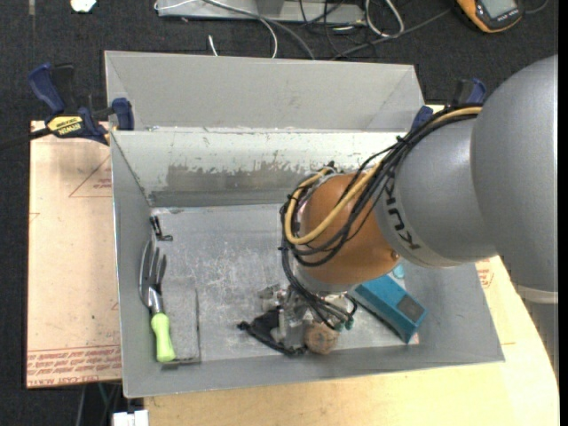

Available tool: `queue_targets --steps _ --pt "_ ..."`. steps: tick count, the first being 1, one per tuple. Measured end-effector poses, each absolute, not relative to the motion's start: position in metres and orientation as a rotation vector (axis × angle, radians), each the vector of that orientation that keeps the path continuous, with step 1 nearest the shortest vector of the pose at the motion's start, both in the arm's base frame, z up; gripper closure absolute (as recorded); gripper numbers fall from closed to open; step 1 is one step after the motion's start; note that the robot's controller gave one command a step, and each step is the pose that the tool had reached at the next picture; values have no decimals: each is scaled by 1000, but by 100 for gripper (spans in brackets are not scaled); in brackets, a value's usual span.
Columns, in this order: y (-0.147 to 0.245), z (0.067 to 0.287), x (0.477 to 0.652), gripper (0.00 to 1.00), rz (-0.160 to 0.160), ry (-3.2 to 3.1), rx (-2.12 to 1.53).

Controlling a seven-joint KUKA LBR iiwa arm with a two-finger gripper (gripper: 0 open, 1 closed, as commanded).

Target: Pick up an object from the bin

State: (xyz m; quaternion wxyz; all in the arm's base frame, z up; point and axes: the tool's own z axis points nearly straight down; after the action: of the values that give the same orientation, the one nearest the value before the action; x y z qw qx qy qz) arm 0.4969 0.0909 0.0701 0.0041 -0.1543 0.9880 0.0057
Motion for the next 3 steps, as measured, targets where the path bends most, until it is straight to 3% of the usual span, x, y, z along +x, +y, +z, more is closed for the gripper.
queue_targets --steps 1,2,3 --pt "91 70 497 100 18 3096 -484" --pt "105 81 524 100 17 3035 -780" --pt "96 153 516 100 20 3040 -774"
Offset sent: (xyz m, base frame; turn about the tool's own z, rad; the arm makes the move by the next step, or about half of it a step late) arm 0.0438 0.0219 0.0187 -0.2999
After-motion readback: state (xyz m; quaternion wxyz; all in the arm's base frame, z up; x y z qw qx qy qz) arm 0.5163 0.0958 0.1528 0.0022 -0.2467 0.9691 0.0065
